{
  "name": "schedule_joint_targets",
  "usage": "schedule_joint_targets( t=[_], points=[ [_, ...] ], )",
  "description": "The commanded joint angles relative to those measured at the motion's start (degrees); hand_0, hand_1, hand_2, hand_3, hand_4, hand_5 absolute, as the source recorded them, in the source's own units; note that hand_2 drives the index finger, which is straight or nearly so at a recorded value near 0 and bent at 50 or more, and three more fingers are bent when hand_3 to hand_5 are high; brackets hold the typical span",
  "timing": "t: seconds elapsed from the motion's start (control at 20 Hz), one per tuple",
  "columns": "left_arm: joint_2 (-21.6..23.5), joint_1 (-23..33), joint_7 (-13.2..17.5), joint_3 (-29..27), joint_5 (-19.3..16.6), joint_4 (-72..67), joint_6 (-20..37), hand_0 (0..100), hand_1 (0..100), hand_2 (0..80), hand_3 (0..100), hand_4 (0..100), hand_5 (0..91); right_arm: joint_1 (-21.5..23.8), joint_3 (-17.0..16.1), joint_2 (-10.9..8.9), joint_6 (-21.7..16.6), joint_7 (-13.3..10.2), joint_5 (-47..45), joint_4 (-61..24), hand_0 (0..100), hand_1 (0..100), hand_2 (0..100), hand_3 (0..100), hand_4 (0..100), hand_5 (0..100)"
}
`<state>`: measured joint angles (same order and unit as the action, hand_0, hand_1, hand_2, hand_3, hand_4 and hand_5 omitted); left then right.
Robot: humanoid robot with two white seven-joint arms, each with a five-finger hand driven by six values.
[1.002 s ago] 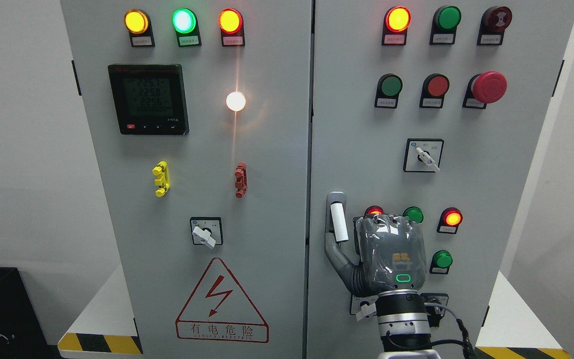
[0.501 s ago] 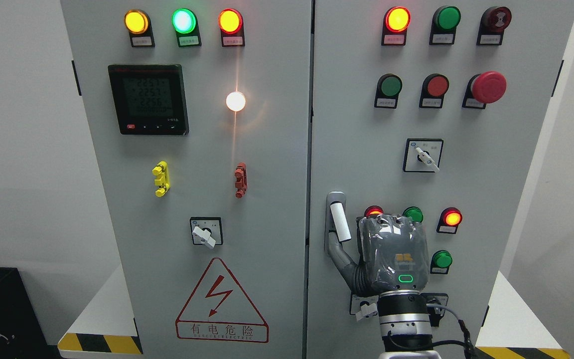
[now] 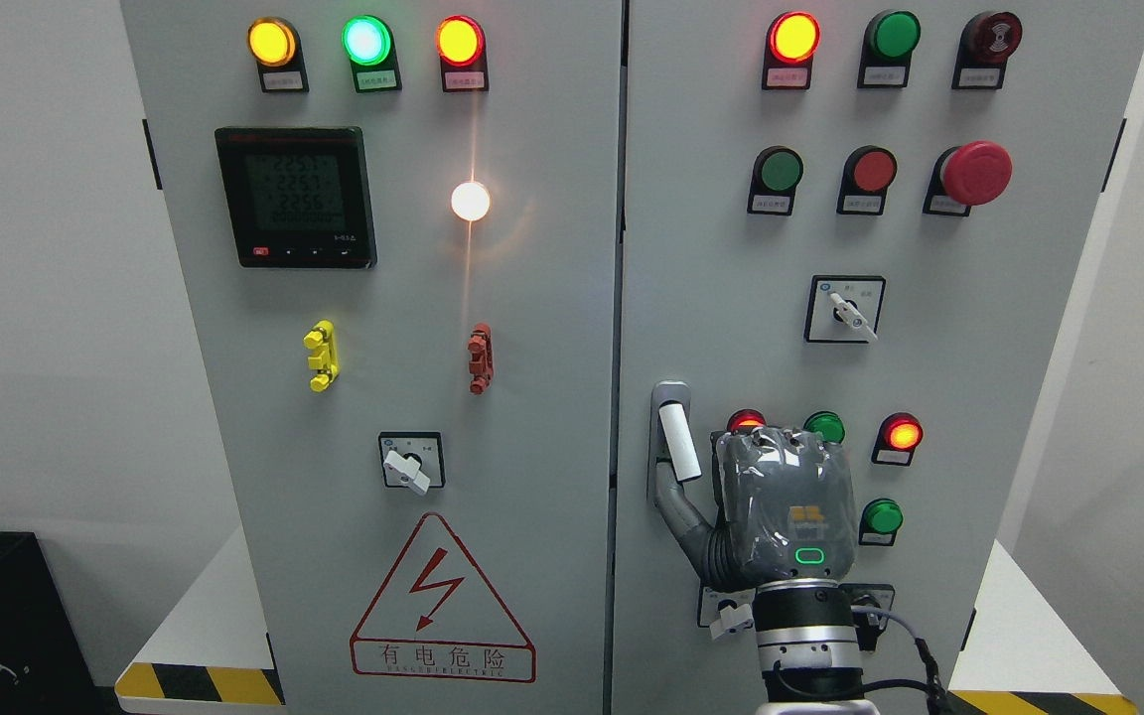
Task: Release door handle
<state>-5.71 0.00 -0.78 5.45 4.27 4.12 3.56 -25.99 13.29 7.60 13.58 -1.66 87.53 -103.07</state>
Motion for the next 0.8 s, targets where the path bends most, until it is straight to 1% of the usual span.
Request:
schedule_joint_targets(
  t=[0.0,0.55,0.75],
  points=[
    [0.00,0.97,-0.01,0.00,0.03,0.01,0.05,12,56,0.0,0,0,0.0,0.06,-0.02,-0.04,-0.13,-0.19,0.01,-0.56,53,38,95,100,100,100],
    [0.00,0.97,-0.01,0.00,0.03,0.01,0.05,12,56,0.0,0,0,0.0,0.50,-0.02,-0.13,-0.13,-0.19,0.19,-0.99,54,39,95,100,100,100],
    [0.00,0.97,-0.01,0.00,0.03,0.01,0.05,12,56,0.0,0,0,0.0,0.41,-0.02,-0.22,-0.13,-0.19,0.36,-1.00,54,42,95,100,100,100]
  ],
)
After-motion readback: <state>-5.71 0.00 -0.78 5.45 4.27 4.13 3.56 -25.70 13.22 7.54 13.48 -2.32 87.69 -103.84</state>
